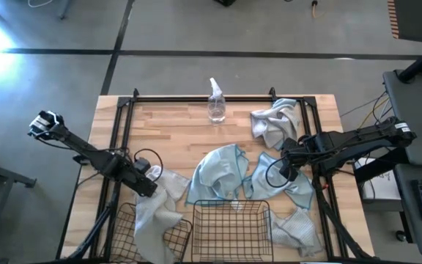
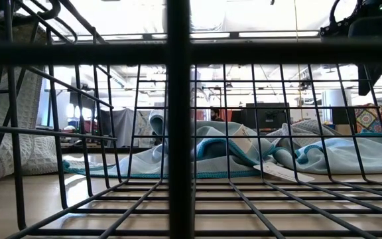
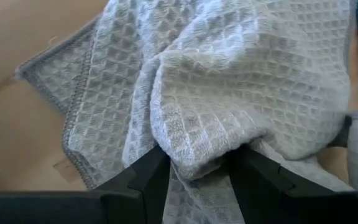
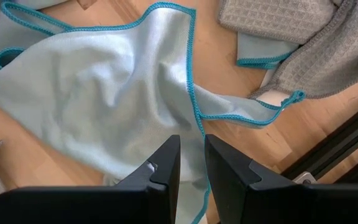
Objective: Sort microfiber towel by color & place in baskets
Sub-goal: Put the middle left gray microfiber towel into the left black wire basket
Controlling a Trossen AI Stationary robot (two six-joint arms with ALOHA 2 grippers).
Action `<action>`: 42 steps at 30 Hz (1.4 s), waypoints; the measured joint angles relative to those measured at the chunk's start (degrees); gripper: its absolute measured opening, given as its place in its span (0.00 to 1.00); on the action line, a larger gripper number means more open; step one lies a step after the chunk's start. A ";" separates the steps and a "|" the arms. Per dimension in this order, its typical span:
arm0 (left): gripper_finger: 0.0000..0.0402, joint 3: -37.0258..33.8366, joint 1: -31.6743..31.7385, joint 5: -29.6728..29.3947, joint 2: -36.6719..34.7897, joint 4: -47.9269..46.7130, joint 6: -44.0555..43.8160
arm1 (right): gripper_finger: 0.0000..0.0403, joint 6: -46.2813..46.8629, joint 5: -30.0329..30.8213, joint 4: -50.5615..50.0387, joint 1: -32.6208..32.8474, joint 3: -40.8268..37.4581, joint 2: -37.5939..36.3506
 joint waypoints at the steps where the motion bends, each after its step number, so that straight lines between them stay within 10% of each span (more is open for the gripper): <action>1: 0.35 -0.17 0.00 0.00 0.00 -0.01 -0.41 | 0.17 0.00 0.00 0.00 0.01 0.00 0.00; 18: 0.02 0.65 0.00 1.74 -0.04 3.23 -3.59 | 0.17 -0.13 0.02 0.07 0.00 -0.02 0.00; 42: 0.00 33.51 -0.03 -11.56 0.26 -19.07 7.63 | 0.17 -0.13 0.06 0.68 0.00 -0.02 0.00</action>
